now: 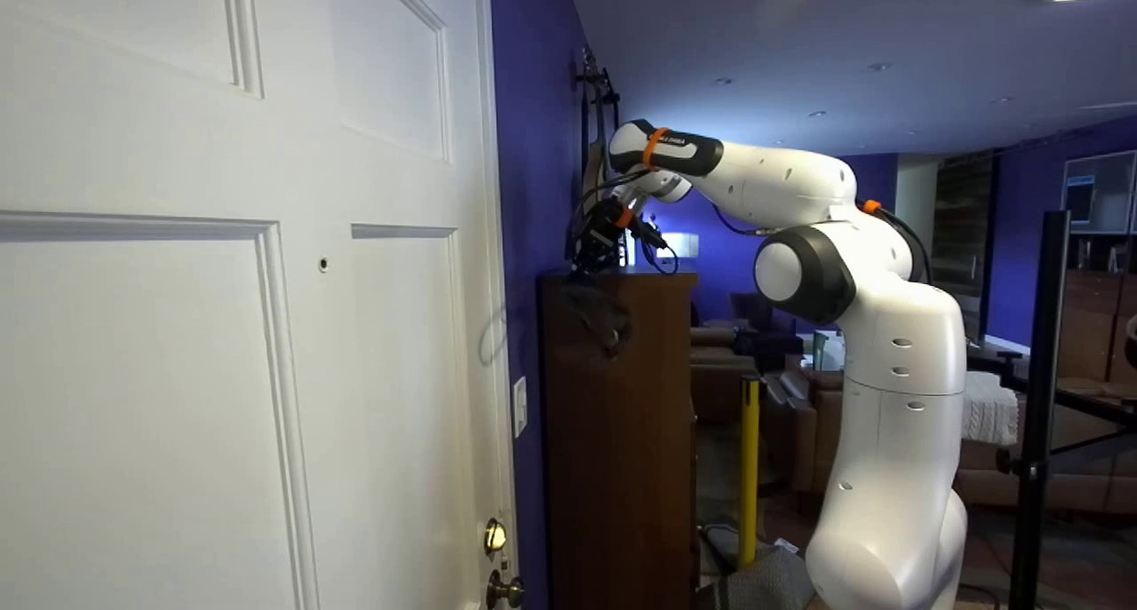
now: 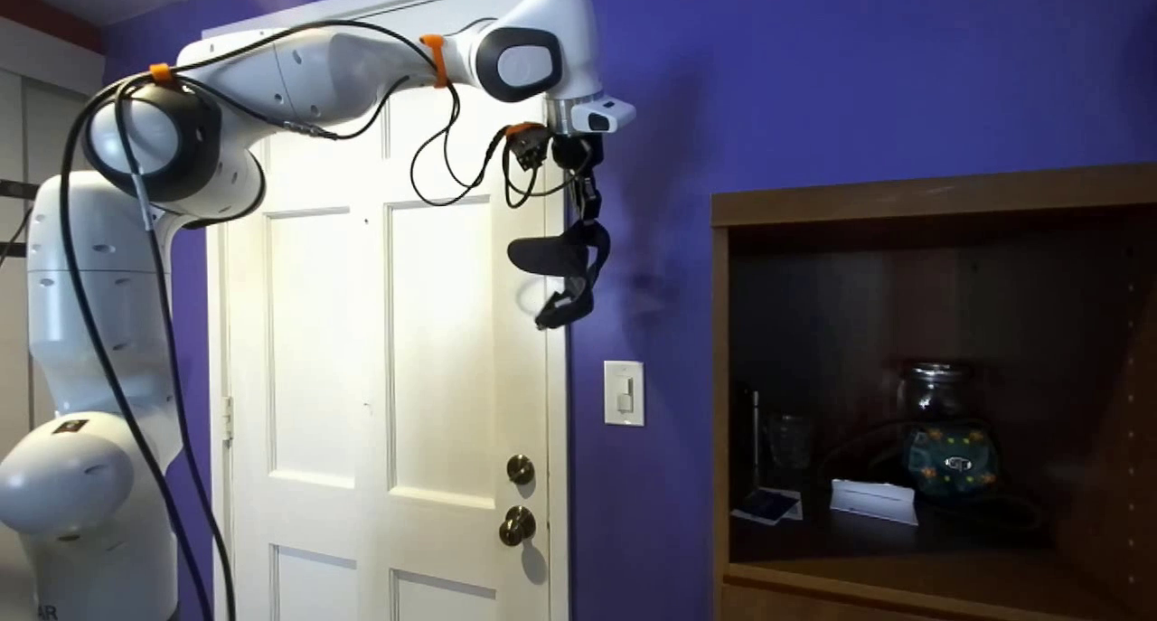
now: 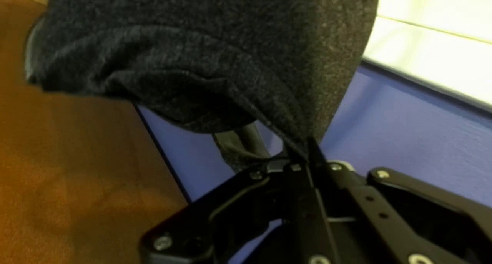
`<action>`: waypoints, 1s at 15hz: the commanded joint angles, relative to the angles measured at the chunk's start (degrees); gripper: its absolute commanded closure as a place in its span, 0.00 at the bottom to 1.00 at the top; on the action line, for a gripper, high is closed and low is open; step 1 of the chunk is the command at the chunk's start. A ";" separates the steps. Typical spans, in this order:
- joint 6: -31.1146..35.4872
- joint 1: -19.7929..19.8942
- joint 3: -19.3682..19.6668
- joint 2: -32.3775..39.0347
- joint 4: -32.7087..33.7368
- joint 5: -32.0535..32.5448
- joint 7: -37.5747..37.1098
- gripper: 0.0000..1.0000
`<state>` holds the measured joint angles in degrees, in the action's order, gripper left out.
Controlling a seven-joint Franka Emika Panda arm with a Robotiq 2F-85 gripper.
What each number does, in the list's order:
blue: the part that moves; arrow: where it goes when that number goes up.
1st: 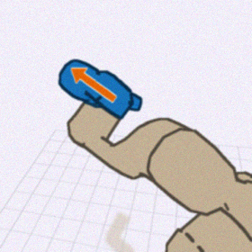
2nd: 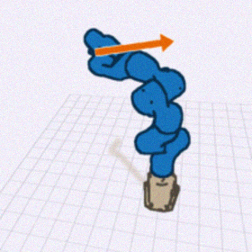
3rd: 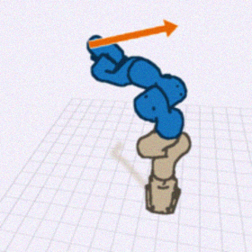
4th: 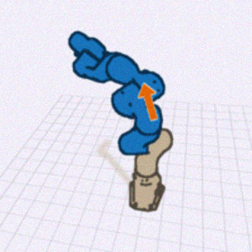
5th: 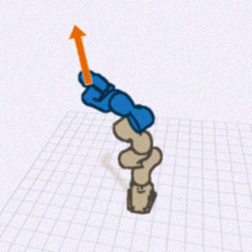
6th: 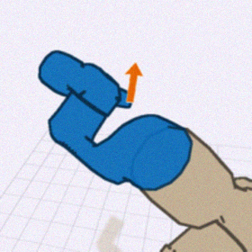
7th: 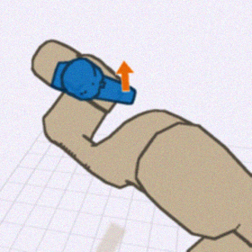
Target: Remove the half cap from the cabinet top and hang it on the door coat hanging hook
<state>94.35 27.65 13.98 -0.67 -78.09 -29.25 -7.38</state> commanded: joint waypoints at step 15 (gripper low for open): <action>0.43 -4.03 -5.08 -5.39 -4.50 3.50 -7.64 0.99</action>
<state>94.32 25.48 11.01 -1.72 -78.47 -27.81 -10.84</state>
